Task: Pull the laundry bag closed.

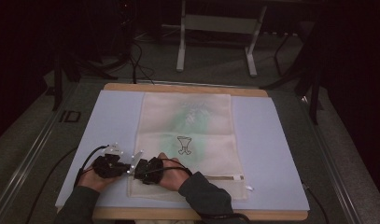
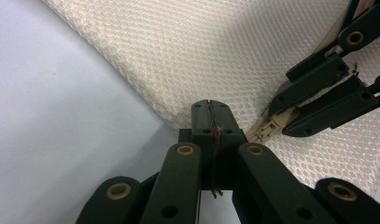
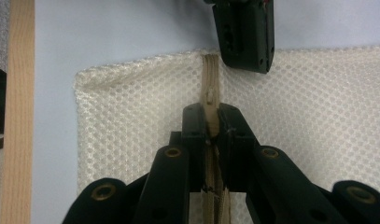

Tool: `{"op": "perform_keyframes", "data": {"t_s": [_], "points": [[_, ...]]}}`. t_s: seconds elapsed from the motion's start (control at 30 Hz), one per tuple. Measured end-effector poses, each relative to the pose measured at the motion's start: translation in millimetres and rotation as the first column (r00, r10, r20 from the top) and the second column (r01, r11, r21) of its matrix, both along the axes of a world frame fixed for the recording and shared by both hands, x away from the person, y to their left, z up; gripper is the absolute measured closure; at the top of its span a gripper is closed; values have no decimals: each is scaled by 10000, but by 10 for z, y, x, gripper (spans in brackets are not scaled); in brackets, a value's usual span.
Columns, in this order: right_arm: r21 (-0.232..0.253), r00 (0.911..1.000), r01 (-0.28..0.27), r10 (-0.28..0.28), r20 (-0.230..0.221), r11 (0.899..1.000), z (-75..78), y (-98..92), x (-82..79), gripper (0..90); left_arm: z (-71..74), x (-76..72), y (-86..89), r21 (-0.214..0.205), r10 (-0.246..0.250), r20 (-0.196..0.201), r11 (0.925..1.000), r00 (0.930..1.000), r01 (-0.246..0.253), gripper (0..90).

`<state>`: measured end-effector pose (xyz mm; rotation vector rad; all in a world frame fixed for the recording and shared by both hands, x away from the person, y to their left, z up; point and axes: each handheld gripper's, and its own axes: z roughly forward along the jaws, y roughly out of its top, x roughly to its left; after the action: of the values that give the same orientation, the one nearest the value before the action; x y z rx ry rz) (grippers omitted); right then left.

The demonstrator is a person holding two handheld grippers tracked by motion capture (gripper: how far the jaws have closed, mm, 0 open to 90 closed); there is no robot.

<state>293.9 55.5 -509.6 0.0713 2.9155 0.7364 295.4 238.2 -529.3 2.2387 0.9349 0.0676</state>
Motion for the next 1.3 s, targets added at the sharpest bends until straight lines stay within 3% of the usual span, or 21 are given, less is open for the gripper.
{"op": "perform_keyframes", "data": {"t_s": [1.0,1.3], "points": [[-196,9997,211,-212,-78,9996,36,-134,-31,822,-3,1,6,-32,2,-4,10000,10000,-2,900],[-125,9987,401,-404,-296,9991,41,-191,-27,822,-4,0,6,-52,36,-19,10000,10000,-37,900]]}}
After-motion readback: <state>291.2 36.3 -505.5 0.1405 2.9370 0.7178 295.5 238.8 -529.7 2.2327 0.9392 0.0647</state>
